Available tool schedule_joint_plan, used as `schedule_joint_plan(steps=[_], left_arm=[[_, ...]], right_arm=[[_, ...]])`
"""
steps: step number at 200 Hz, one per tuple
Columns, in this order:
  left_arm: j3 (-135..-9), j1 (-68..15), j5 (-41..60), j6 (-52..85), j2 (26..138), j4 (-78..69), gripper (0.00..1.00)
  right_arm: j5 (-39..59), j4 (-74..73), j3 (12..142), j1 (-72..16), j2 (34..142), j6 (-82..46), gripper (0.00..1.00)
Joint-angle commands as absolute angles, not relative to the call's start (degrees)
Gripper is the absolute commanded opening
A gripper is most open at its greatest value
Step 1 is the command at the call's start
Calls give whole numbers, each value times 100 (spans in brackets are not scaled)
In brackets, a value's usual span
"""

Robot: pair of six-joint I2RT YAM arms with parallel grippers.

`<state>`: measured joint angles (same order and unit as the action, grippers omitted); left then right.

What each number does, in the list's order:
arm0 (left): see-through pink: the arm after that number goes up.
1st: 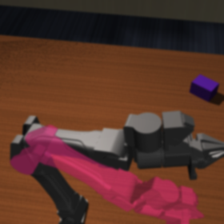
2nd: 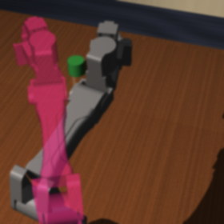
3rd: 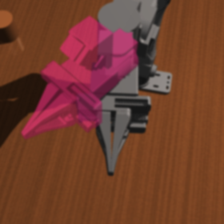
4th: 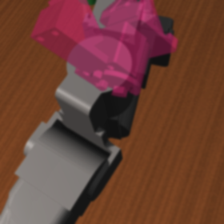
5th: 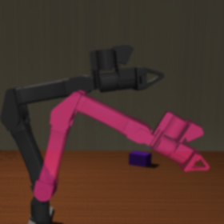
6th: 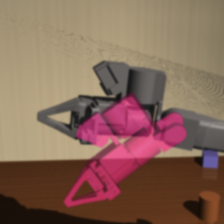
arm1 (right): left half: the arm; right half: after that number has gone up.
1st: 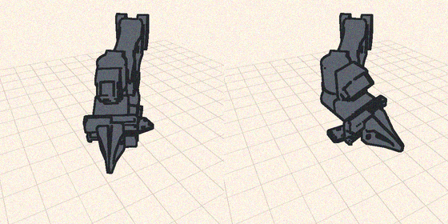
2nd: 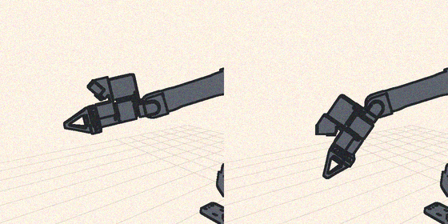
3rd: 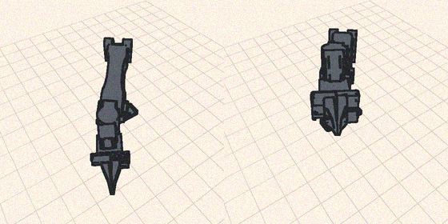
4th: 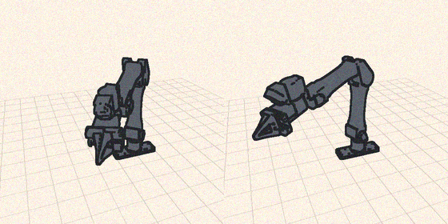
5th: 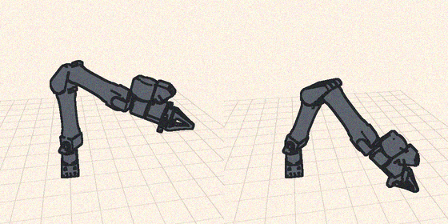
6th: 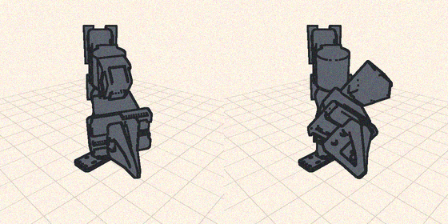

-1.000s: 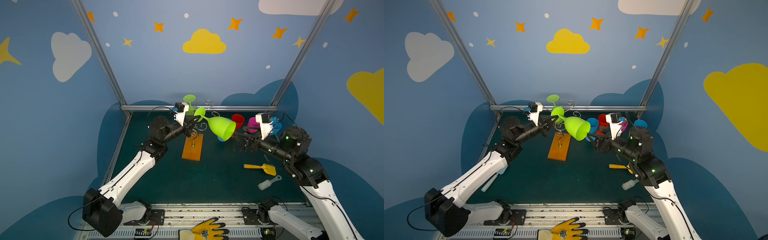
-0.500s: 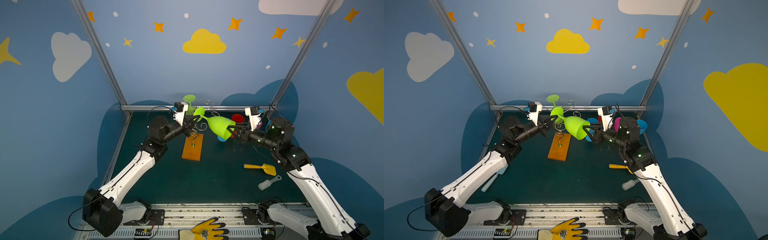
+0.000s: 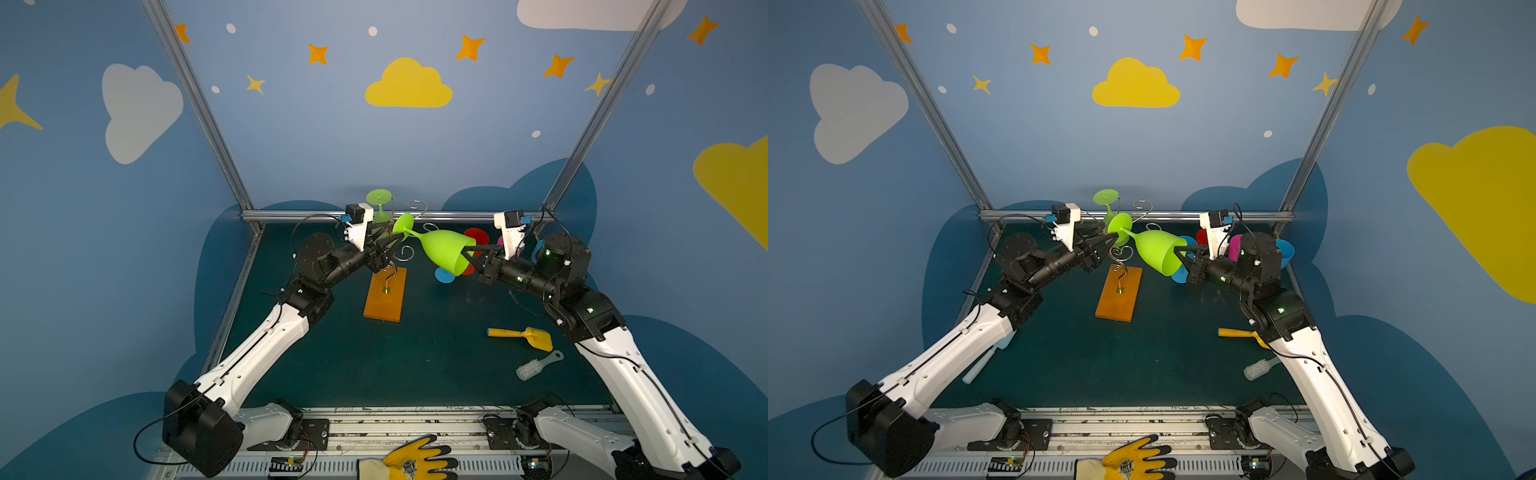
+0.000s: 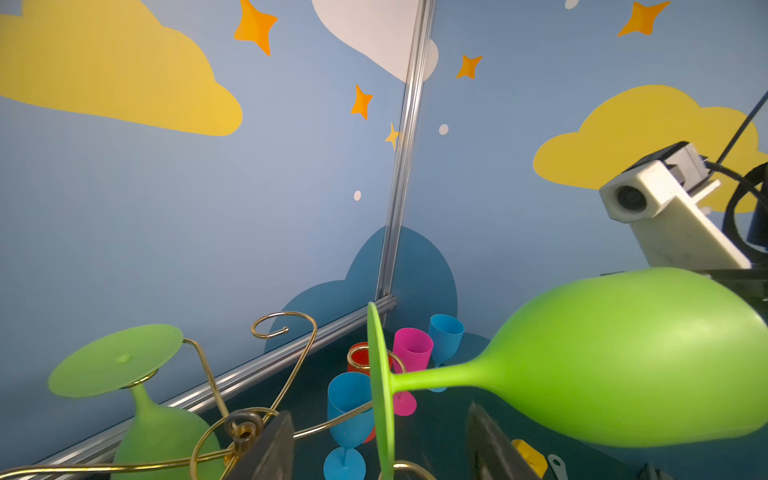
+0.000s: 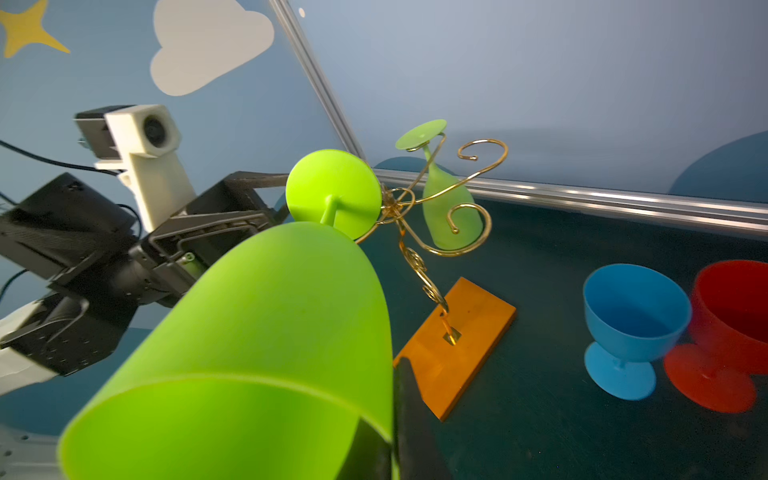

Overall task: Take the wine glass off the wine glass rack
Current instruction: 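Open the left gripper off the foot and retract it while the right lowers the glass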

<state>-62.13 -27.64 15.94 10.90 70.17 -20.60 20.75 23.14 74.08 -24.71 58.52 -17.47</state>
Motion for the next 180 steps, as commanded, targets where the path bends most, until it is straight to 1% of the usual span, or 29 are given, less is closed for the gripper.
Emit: schedule_joint_plan(steps=[1,31,49,77,105,126,146,180], left_arm=[[-6072,-2734,899,854,6642,-2194,74],[-5871,-2546,-14,769,6134,-2140,83],[-5722,-2272,-267,888,5807,-2173,88],[-5537,-1807,-523,1130,5394,-2054,92],[-5250,-1397,-818,1306,5065,-1990,95],[-5071,-1089,-947,1462,4908,-1939,97],[-4970,-813,-868,1615,4827,-1843,97],[-4837,-534,-541,1395,4821,-1569,98]], right_arm=[[1593,2707,7756,-2379,5524,-1492,0],[1101,3467,7986,-2364,5300,-1103,0],[749,4040,8130,-2361,5217,-871,0],[89,4985,8373,-2397,5178,-565,0],[-180,5765,8501,-2505,5219,-467,0],[-382,6211,8453,-2646,5399,-486,0],[-567,6463,8362,-2826,5705,-498,0],[-680,6360,8037,-3024,6212,-497,0]])
